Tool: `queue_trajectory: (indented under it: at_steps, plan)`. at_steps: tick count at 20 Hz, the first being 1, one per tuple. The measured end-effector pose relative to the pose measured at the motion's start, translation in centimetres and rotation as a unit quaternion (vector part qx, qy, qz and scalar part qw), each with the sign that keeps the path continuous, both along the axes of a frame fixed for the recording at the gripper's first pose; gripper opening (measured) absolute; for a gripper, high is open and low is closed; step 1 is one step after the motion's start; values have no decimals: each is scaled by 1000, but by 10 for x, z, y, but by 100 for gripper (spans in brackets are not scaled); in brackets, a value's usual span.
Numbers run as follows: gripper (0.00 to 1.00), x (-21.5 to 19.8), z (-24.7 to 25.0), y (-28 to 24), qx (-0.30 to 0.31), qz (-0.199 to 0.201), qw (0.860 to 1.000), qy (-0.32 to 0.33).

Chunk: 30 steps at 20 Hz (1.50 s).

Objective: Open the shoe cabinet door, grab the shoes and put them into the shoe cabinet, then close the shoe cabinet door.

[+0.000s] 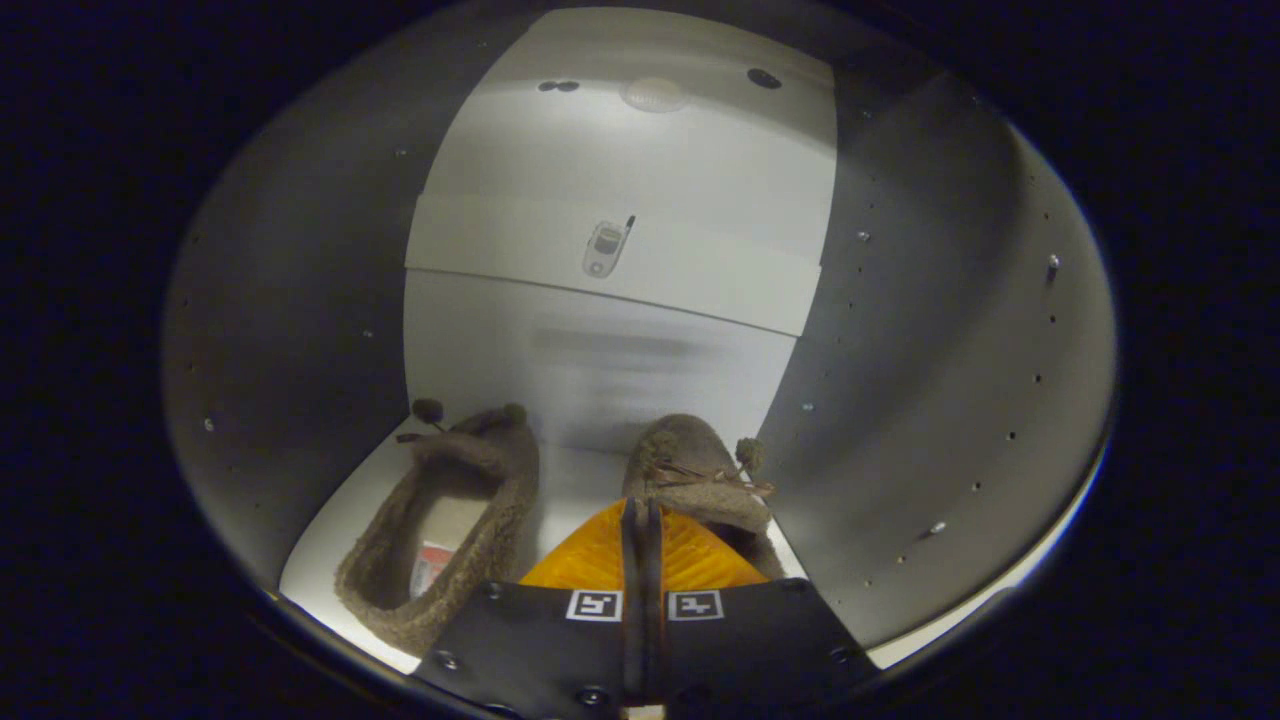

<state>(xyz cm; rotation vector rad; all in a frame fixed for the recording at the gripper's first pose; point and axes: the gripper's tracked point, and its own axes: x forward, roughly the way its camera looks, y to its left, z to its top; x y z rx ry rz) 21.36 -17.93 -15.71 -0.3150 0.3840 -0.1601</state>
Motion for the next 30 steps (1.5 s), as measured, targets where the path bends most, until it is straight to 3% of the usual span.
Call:
queue_trajectory:
  at_steps: [7,13,17,23,28,30]
  plan:
    - [3,7,-9,1,12,0,1000,7]
    - [27,0,-4,4,24,7,1000,5]
    - [27,-7,4,3,41,5,999,-6]
    - [57,-22,17,4,63,2,998,-18]
    - [84,-39,52,6,65,5,996,-65]
    - [85,-49,61,6,62,4,996,-71]
